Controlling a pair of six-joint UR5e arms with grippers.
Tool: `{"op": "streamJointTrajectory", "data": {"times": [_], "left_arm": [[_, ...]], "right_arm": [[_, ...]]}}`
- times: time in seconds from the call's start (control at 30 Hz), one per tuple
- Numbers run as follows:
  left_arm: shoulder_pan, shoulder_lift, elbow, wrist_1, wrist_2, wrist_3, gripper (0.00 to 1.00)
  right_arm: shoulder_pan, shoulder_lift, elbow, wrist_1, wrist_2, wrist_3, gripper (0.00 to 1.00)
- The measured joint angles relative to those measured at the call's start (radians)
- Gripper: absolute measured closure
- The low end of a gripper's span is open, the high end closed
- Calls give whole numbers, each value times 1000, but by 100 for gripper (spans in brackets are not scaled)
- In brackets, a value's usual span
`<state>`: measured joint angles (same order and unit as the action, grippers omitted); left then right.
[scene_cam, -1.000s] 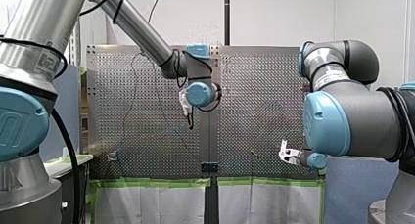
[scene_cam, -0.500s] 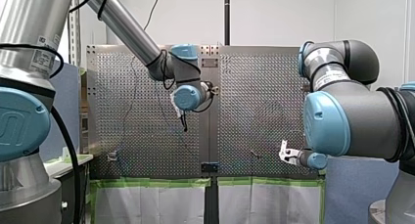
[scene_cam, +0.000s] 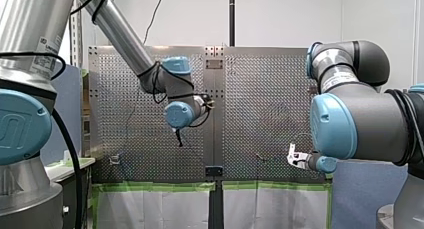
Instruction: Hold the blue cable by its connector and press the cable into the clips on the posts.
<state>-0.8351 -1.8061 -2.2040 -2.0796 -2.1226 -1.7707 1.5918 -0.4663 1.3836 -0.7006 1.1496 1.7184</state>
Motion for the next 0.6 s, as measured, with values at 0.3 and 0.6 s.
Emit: {"op": "streamJointTrajectory", "data": {"times": [0.3, 0.6], "left_arm": [[3, -1, -91, 10, 35, -15, 2], [6, -1, -187, 18, 56, -18, 2]], "right_arm": [[-5, -63, 11, 44, -24, -26, 100], [-20, -152, 91, 22, 26, -27, 100]]}}
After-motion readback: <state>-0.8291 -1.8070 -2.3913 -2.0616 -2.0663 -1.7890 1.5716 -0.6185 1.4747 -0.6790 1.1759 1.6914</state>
